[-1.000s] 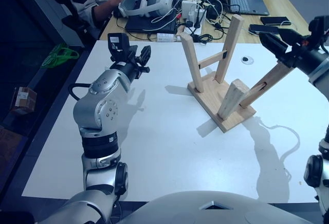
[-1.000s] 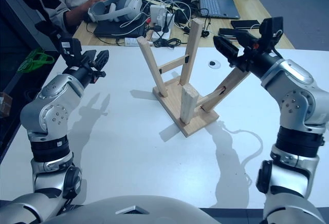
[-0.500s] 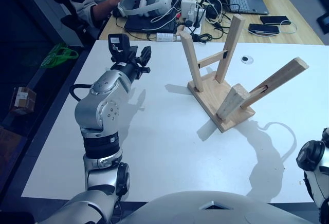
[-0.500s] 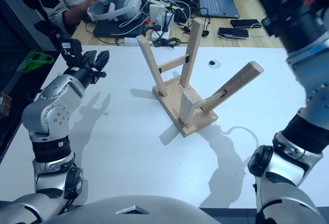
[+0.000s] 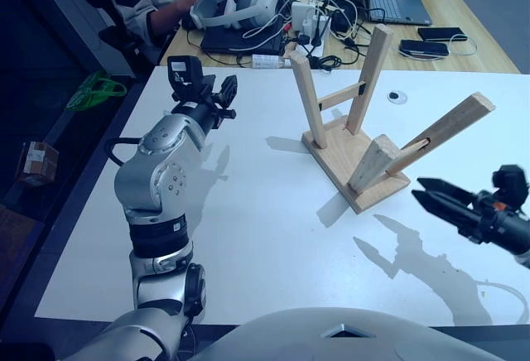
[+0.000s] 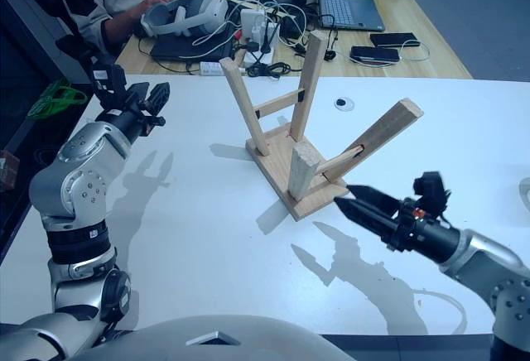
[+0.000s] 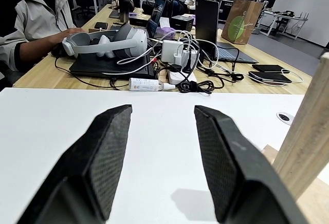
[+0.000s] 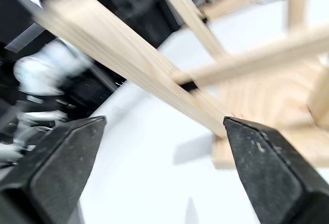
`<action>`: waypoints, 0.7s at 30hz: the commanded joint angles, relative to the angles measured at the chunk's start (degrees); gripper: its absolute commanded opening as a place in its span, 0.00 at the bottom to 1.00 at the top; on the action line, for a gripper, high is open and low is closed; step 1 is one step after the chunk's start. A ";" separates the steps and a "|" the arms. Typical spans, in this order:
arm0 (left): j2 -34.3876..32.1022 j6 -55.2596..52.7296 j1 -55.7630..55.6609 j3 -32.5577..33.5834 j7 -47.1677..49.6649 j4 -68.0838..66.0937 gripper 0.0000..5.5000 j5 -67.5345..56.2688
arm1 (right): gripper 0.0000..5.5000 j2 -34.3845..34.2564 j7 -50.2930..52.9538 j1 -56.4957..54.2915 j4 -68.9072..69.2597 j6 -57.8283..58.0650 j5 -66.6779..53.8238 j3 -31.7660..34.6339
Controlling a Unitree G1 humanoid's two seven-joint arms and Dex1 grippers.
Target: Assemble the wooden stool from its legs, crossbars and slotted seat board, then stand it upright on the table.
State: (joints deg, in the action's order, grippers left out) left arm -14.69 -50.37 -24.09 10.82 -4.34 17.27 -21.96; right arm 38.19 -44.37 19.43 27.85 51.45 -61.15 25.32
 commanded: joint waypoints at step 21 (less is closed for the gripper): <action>6.46 20.04 28.02 -7.04 2.66 9.31 0.41 11.23 | 0.45 -22.74 14.30 -6.47 -6.60 -21.66 21.60 -20.76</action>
State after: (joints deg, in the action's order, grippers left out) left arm -8.41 -29.89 4.71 3.62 -1.53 26.44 -10.87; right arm 16.09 -31.36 13.62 20.61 27.56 -36.89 3.05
